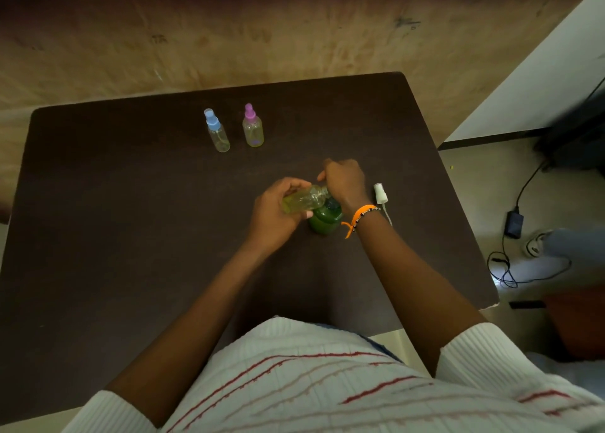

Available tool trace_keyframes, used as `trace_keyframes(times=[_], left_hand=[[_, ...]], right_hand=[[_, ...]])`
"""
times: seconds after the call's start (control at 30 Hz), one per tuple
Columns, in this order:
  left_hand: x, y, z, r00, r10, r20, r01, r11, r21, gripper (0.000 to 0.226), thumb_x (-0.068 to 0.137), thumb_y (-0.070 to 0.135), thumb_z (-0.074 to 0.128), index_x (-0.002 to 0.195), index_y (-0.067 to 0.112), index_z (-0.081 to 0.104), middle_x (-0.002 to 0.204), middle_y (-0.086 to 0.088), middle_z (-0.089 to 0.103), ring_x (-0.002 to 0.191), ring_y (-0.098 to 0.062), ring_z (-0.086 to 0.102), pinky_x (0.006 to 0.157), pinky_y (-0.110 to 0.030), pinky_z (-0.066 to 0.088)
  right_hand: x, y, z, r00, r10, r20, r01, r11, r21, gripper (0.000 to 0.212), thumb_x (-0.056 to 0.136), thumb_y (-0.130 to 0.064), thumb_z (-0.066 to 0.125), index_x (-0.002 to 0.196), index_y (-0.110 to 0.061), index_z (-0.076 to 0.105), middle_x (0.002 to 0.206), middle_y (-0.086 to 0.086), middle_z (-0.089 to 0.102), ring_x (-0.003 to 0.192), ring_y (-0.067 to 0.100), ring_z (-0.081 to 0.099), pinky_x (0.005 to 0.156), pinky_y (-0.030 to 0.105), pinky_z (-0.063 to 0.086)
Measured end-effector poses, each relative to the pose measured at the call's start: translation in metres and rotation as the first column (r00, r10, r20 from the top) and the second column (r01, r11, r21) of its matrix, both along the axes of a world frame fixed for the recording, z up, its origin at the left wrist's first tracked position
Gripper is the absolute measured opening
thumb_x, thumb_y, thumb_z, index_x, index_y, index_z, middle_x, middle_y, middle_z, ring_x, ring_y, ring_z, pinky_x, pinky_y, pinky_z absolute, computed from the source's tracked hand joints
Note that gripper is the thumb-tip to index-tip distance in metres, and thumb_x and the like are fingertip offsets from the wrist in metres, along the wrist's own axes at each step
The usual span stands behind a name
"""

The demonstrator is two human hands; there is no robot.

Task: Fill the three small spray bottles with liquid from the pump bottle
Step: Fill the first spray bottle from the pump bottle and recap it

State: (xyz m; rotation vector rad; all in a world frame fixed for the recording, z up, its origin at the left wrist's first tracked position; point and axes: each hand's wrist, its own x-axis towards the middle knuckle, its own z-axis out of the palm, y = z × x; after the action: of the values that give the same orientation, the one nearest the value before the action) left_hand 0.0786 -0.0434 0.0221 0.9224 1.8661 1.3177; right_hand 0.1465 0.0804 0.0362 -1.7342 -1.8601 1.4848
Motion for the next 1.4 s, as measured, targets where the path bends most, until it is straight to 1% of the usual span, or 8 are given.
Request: trace_keyframes(times=[0.17,0.37,0.57,0.83,0.97,1.07,1.3,1.4], left_hand=[[0.0013,-0.0004,-0.001,1.0,0.007,-0.01,-0.008,1.0,-0.022,0.043,0.062,-0.001,0.075,0.096,0.023,0.062,0.101,0.001,0.068,0.097,-0.014,0.064,0.09,-0.038,0.051],[0.0023,-0.0017,0.006,1.0,0.025,0.002,-0.025,1.0,0.002,0.041,0.056,0.014,0.071,0.092,0.03,0.061,0.098,0.002,0.068,0.095,-0.014,0.064,0.088,-0.036,0.052],[0.0034,-0.0001,0.0011,1.0,0.007,-0.029,-0.008,0.999,-0.04,0.043,0.062,-0.001,0.075,0.097,0.02,0.063,0.1,0.001,0.068,0.096,-0.012,0.063,0.09,-0.035,0.051],[0.0021,-0.0006,0.006,0.999,0.022,-0.039,-0.023,0.999,-0.025,0.041,0.065,0.001,0.075,0.098,0.022,0.062,0.103,0.0,0.067,0.097,-0.012,0.063,0.089,-0.032,0.05],[0.004,-0.0001,0.0045,0.999,0.012,-0.039,-0.014,0.999,-0.04,0.041,0.065,0.001,0.075,0.099,0.02,0.063,0.103,0.0,0.067,0.097,-0.012,0.063,0.089,-0.033,0.051],[0.0052,-0.0003,0.0036,0.999,0.01,-0.038,-0.012,0.999,-0.037,0.041,0.065,0.0,0.075,0.098,0.02,0.062,0.102,-0.001,0.067,0.097,-0.014,0.063,0.089,-0.034,0.051],[0.0031,-0.0006,0.0041,1.0,0.007,-0.025,-0.008,1.0,-0.026,0.042,0.064,0.002,0.075,0.098,0.023,0.061,0.103,-0.002,0.067,0.098,-0.015,0.063,0.091,-0.041,0.05],[0.0027,-0.0001,0.0039,1.0,0.01,-0.022,-0.01,1.0,-0.024,0.042,0.064,0.001,0.075,0.098,0.023,0.062,0.103,-0.002,0.067,0.098,-0.015,0.063,0.091,-0.04,0.051]], right_hand=[[0.0015,-0.0024,-0.0004,1.0,0.005,0.024,-0.007,0.997,0.076,0.031,0.087,-0.025,0.05,0.07,-0.009,0.071,0.082,0.012,0.069,0.082,0.031,0.062,0.077,0.036,0.049],[-0.0036,0.0015,0.0037,0.997,0.019,-0.072,-0.033,0.978,-0.208,0.033,0.089,-0.031,0.055,0.066,-0.01,0.065,0.069,0.005,0.064,0.078,0.026,0.059,0.078,0.037,0.048],[0.0048,-0.0067,0.0013,1.0,-0.005,0.008,0.004,0.995,0.101,0.032,0.09,-0.023,0.048,0.063,-0.011,0.06,0.079,0.012,0.065,0.084,0.036,0.061,0.078,0.039,0.047],[-0.0017,-0.0004,0.0065,0.996,-0.006,-0.093,-0.008,0.989,-0.147,0.034,0.09,-0.032,0.055,0.064,-0.013,0.063,0.07,0.004,0.061,0.076,0.024,0.057,0.073,0.033,0.043],[0.0028,-0.0016,0.0054,0.999,-0.001,-0.033,0.002,1.0,0.016,0.033,0.091,-0.024,0.05,0.071,-0.005,0.069,0.069,0.004,0.061,0.068,0.022,0.054,0.072,0.032,0.04],[0.0051,-0.003,0.0045,1.0,0.005,-0.004,-0.004,0.995,0.096,0.032,0.092,-0.025,0.048,0.079,-0.004,0.069,0.08,0.009,0.063,0.08,0.028,0.057,0.077,0.035,0.044],[0.0002,0.0007,0.0064,0.996,-0.014,-0.085,0.0,0.986,-0.165,0.034,0.089,-0.033,0.055,0.064,-0.012,0.064,0.071,0.004,0.062,0.077,0.024,0.058,0.075,0.036,0.046],[0.0002,0.0006,0.0033,0.996,-0.026,-0.088,0.015,0.992,-0.123,0.033,0.089,-0.028,0.054,0.061,-0.013,0.064,0.071,0.004,0.063,0.076,0.024,0.058,0.077,0.038,0.047]])
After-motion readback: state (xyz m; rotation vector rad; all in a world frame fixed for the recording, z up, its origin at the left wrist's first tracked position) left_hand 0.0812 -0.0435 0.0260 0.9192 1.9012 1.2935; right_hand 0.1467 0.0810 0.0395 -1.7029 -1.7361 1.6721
